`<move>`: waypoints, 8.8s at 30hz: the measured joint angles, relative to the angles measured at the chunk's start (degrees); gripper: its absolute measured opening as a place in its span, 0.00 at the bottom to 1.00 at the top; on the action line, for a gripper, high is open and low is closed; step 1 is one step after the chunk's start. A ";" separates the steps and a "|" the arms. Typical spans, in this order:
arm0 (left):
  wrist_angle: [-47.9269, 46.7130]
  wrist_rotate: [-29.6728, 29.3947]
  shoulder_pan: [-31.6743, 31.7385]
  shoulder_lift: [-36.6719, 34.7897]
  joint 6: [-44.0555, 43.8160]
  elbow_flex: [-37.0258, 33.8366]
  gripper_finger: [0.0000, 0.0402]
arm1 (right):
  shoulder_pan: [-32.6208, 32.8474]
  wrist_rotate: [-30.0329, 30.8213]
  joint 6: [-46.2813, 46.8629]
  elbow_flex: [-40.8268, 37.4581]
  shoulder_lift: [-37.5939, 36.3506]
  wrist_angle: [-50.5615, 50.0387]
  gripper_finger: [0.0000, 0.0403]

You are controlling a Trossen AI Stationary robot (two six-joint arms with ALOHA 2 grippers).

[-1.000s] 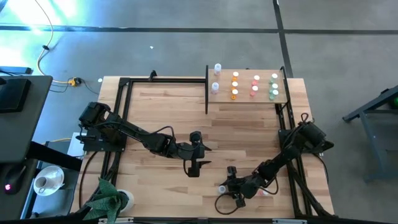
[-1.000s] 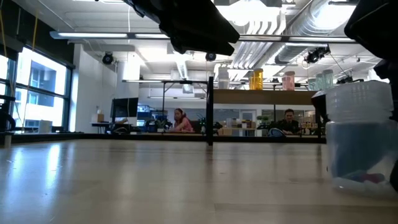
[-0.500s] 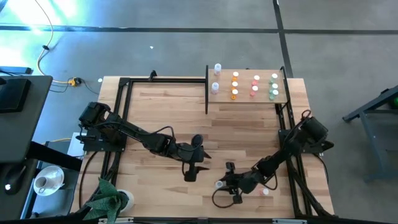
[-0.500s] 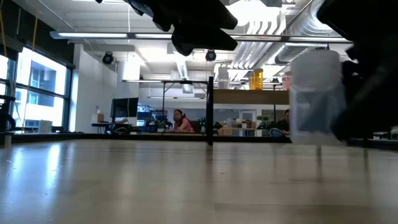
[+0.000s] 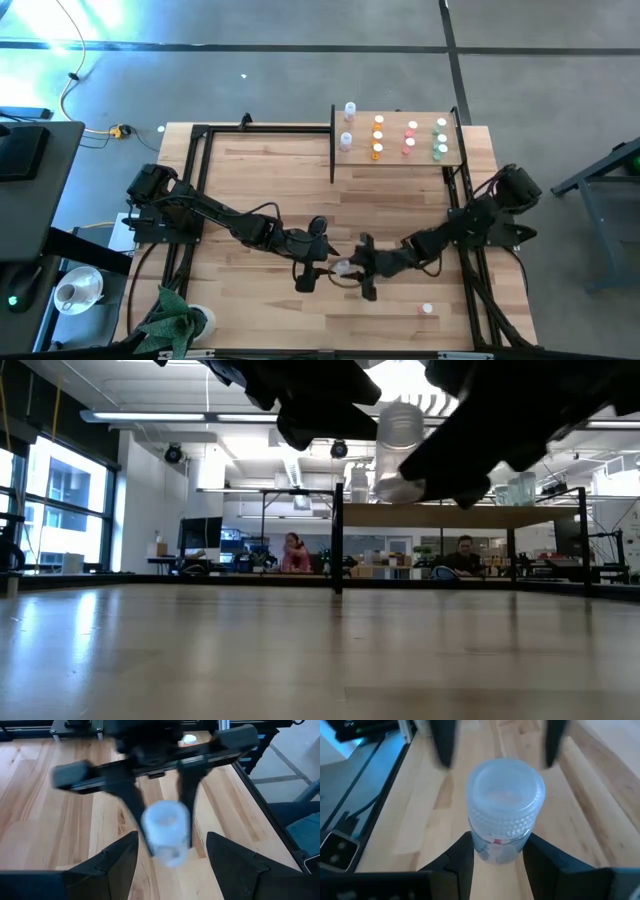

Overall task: Pick and place medicine bottles onto shelf by color
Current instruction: Put the transparent pill bottle on the shelf aligned with the other transparent pill bottle, then put the pink pill bottle on the shelf aligned with the other pink pill bottle

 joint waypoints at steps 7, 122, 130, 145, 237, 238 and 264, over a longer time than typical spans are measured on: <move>0.17 -2.97 0.04 0.00 -0.08 0.00 0.56 | -2.64 -3.27 0.99 0.00 -0.08 -1.07 0.32; 3.52 -4.60 32.35 -3.21 13.55 6.19 0.31 | -3.85 9.79 -12.73 0.00 -35.73 -25.55 0.59; 4.18 -4.46 33.55 -1.74 12.77 6.22 0.31 | -3.85 9.77 -12.73 0.00 -35.71 -25.55 0.59; 4.21 -4.28 36.68 -0.85 11.88 6.19 0.31 | -3.89 9.77 -12.73 0.00 -35.68 -25.53 0.59; 2.27 -4.72 35.50 6.64 6.51 12.25 0.43 | -3.90 9.77 -12.97 0.00 -35.68 -26.00 0.59; 2.43 -4.72 35.50 6.64 6.51 12.22 0.44 | -3.91 9.77 -12.96 0.00 -35.68 -26.00 0.59; -4.97 -4.72 33.97 -5.61 6.15 12.37 0.53 | -3.50 8.74 -7.14 0.00 -35.71 -32.06 0.59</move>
